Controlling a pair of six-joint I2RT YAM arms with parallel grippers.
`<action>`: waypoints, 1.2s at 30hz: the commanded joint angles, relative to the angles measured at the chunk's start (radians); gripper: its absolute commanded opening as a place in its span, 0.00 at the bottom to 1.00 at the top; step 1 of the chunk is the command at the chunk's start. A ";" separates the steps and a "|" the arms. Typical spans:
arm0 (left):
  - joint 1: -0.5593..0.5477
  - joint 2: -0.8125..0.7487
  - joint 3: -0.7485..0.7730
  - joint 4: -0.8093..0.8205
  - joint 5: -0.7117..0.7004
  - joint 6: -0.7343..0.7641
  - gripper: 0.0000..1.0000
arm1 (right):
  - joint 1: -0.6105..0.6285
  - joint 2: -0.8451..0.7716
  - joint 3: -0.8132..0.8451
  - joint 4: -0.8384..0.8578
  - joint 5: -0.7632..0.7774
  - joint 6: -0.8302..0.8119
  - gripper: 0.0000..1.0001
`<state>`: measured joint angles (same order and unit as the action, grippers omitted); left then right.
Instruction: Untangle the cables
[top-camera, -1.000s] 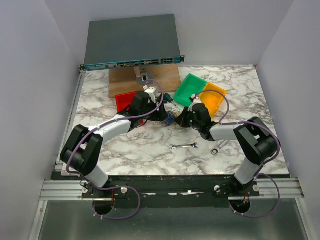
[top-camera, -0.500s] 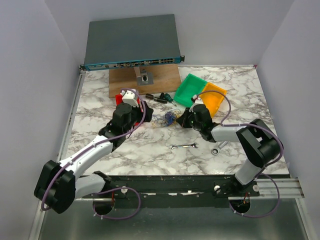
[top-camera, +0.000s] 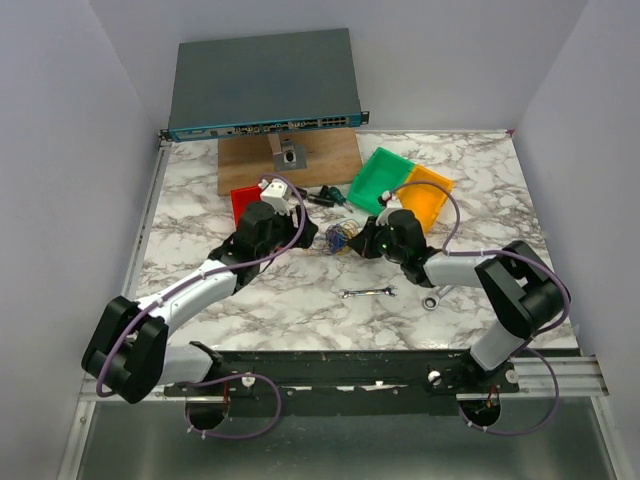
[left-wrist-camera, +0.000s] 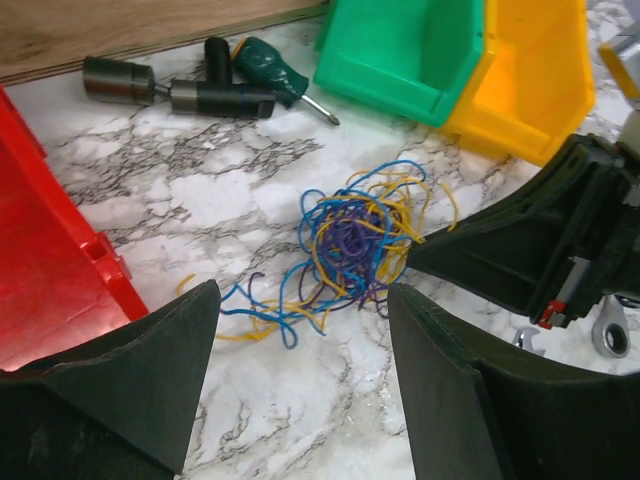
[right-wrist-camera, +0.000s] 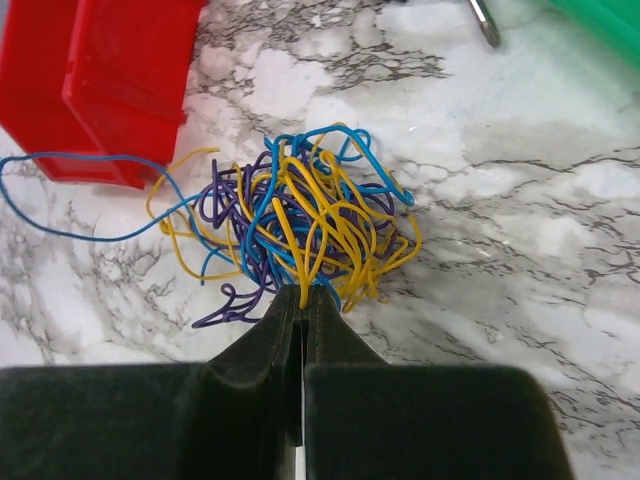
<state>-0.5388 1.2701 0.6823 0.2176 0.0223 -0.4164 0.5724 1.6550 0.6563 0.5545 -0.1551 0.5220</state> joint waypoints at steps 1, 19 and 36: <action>-0.005 -0.006 0.018 0.079 0.110 0.039 0.71 | 0.019 0.008 0.005 0.046 -0.078 -0.034 0.01; -0.006 0.347 0.316 -0.215 0.195 -0.013 0.64 | 0.050 0.014 0.014 0.056 -0.105 -0.055 0.01; -0.001 0.471 0.395 -0.361 0.227 -0.085 0.45 | 0.050 0.044 0.037 0.028 -0.061 -0.038 0.01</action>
<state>-0.5388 1.6981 1.0378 -0.1055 0.1974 -0.4847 0.6163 1.6791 0.6682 0.5884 -0.2401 0.4801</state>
